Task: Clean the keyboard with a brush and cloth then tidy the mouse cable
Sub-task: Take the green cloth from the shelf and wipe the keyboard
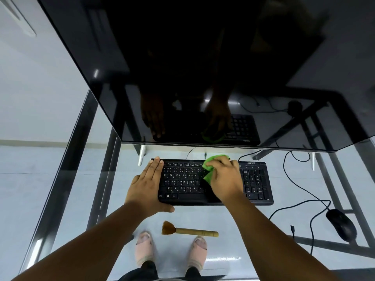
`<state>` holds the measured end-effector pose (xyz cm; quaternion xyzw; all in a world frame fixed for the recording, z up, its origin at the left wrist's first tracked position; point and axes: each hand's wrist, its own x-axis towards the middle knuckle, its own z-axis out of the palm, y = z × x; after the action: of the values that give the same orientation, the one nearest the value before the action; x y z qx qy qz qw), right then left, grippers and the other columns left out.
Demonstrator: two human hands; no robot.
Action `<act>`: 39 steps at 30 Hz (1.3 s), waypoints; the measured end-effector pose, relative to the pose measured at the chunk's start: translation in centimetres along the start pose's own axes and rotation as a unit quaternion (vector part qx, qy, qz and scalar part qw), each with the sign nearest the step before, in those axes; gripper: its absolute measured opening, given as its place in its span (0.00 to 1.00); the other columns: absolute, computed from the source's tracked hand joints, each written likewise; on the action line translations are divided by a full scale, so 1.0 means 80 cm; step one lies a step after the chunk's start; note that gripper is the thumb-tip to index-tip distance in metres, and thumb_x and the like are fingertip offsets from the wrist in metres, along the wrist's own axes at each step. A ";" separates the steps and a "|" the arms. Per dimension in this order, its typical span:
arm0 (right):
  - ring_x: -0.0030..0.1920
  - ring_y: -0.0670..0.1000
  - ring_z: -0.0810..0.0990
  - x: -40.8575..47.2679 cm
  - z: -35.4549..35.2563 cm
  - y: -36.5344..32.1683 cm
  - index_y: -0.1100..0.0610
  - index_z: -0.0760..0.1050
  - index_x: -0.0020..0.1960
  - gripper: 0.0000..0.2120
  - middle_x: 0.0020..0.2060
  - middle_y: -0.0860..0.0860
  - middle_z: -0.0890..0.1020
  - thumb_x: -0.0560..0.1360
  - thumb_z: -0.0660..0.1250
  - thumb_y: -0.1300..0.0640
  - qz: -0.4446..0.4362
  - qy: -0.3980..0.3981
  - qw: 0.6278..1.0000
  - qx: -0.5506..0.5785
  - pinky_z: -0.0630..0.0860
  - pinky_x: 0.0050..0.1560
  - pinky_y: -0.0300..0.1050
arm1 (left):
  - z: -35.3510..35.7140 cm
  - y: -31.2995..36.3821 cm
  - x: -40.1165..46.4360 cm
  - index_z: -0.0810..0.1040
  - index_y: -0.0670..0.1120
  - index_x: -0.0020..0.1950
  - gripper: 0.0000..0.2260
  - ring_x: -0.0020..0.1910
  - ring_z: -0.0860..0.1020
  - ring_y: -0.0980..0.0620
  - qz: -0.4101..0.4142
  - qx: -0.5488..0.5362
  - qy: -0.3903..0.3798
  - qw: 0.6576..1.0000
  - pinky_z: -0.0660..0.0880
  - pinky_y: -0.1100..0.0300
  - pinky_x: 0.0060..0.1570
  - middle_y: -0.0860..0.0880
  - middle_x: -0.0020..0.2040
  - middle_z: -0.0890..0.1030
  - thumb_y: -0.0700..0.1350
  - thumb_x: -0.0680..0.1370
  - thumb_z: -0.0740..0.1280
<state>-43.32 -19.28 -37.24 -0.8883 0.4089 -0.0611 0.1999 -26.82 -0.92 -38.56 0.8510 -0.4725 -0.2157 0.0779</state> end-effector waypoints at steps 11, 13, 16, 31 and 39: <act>0.50 0.56 0.70 -0.034 0.005 0.023 0.50 0.83 0.53 0.21 0.53 0.47 0.80 0.69 0.64 0.70 -0.076 0.026 0.997 -0.009 0.78 0.46 0.50 | -0.003 0.006 0.002 0.38 0.48 0.78 0.62 0.78 0.41 0.52 -0.010 0.024 0.005 1.000 0.47 0.52 0.74 0.51 0.79 0.40 0.71 0.58 0.71; 0.50 0.57 0.71 -0.038 0.007 0.032 0.50 0.83 0.54 0.22 0.55 0.49 0.80 0.68 0.64 0.70 -0.010 0.067 0.998 -0.008 0.78 0.46 0.51 | -0.003 0.006 0.002 0.38 0.48 0.78 0.62 0.78 0.42 0.51 -0.010 0.028 0.004 1.000 0.49 0.51 0.74 0.50 0.79 0.40 0.71 0.58 0.71; 0.50 0.57 0.71 -0.042 0.013 0.026 0.49 0.82 0.57 0.24 0.58 0.48 0.80 0.68 0.64 0.71 -0.035 0.063 0.997 -0.009 0.77 0.48 0.47 | -0.003 0.007 0.001 0.39 0.48 0.78 0.62 0.78 0.43 0.50 -0.010 0.038 0.005 0.999 0.50 0.50 0.74 0.50 0.79 0.41 0.72 0.57 0.70; 0.51 0.54 0.73 -0.080 -0.002 0.077 0.47 0.84 0.52 0.22 0.56 0.43 0.81 0.70 0.56 0.63 -0.154 0.021 0.988 0.011 0.75 0.53 0.45 | 0.009 0.018 -0.002 0.37 0.48 0.77 0.63 0.78 0.41 0.52 -0.048 0.033 0.014 0.998 0.46 0.48 0.76 0.50 0.79 0.39 0.75 0.57 0.68; 0.55 0.53 0.74 -0.087 -0.020 0.103 0.45 0.79 0.62 0.22 0.63 0.45 0.77 0.73 0.59 0.61 -0.110 0.030 0.992 0.048 0.75 0.58 0.46 | 0.012 0.027 -0.010 0.41 0.47 0.78 0.61 0.78 0.43 0.52 -0.070 0.024 0.027 0.997 0.45 0.48 0.76 0.50 0.79 0.41 0.72 0.59 0.70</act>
<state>-54.13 -19.36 -38.69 -0.9151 0.3110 -0.1285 0.2222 -29.26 -1.33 -38.46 0.8890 -0.4148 -0.1861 0.0549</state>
